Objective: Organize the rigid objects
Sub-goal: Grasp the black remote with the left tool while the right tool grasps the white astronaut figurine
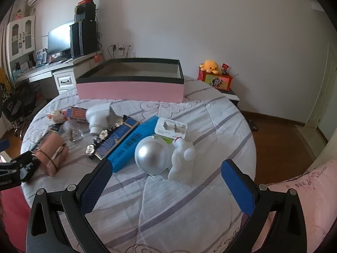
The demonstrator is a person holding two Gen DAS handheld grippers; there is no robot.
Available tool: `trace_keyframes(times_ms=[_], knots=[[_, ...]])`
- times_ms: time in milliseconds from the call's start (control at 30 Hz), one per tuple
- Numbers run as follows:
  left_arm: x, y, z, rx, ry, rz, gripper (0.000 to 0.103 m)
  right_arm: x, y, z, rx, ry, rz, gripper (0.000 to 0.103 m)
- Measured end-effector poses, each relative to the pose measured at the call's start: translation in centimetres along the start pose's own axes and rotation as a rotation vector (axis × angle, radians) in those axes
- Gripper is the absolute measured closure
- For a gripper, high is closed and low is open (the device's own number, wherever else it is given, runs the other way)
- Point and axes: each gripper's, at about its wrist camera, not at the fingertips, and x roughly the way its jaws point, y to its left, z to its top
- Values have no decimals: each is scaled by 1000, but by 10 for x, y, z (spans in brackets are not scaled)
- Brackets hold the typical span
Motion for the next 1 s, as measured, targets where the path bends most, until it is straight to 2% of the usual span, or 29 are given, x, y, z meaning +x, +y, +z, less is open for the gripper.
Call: trace_keyframes(times_ms=[167,267,333,400,533,567,600,633,667,700,733,767,800,1000], knots=[[10,-8,5,22,17,-40,0,17,-5,-1,11,55,7,0],[27,-13,6,33,85,-42,0,23,-9,-1,25,74,14,0],[29,-13,5,22,56,-61,0,27,-12,-1,35,79,18,0],[32,-11,7,3,63,-78,0,30,-12,0,41,80,40,0],[35,-12,10,31,46,-90,0,37,-10,6,29,69,63,0],[34,-14,9,36,35,-92,3,39,-10,7,29,70,68,1],[31,-13,9,39,24,-100,12,42,-10,8,30,70,72,2],[31,-14,9,43,19,-107,16,43,-11,9,35,72,77,4],[30,-15,10,50,18,-115,23,46,-12,10,40,77,89,4],[29,-18,12,68,17,-127,34,49,-14,10,44,83,95,5],[28,-21,13,82,14,-145,40,53,-16,10,49,90,110,13],[27,-21,14,84,16,-161,51,55,-17,9,53,100,135,28],[27,-23,15,80,19,-177,58,55,-17,8,50,102,134,30],[26,-20,19,56,24,-208,59,50,-17,8,39,103,142,30]])
